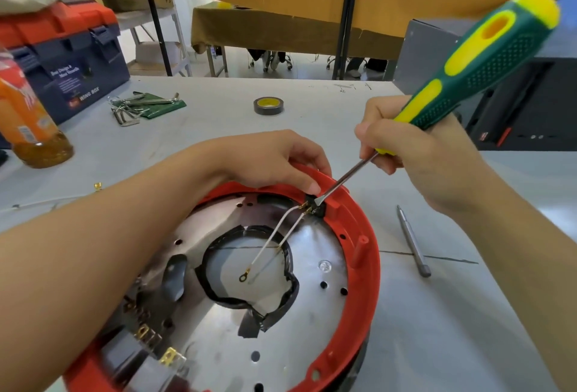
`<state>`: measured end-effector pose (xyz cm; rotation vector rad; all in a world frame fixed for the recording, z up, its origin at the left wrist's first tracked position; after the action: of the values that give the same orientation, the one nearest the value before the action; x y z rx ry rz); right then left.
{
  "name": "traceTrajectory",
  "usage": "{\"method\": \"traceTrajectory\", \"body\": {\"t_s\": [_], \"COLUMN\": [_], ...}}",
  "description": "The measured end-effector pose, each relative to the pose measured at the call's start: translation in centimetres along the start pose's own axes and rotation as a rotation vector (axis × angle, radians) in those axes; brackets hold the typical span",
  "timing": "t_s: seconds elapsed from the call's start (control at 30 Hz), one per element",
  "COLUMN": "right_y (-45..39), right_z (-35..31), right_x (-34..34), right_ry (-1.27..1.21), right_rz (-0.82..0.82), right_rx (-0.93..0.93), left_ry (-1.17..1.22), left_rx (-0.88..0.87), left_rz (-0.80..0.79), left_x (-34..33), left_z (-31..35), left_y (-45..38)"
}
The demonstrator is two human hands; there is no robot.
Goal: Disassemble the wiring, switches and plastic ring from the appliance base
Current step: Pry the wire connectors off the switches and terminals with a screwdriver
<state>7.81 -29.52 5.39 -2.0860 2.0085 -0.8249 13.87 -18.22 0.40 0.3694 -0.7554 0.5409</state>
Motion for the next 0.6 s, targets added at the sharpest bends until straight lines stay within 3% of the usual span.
{"method": "traceTrajectory", "body": {"t_s": [0.6], "right_y": [-0.8], "right_z": [-3.0], "right_x": [-3.1], "right_ry": [0.263], "right_rz": [-0.309], "right_rx": [0.091], "left_ry": [-0.006], "left_rx": [-0.059], "left_rz": [0.049], "left_x": [0.0], "left_z": [0.3], "left_y": [0.0]}}
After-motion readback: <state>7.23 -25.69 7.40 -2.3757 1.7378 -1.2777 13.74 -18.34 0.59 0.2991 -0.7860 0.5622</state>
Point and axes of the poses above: each hand's wrist, its own y-axis away from the middle knuckle, its own x-axis out of the back of the hand, z = x × y, the point moved 7 cm from there along -y, towards the middle knuckle
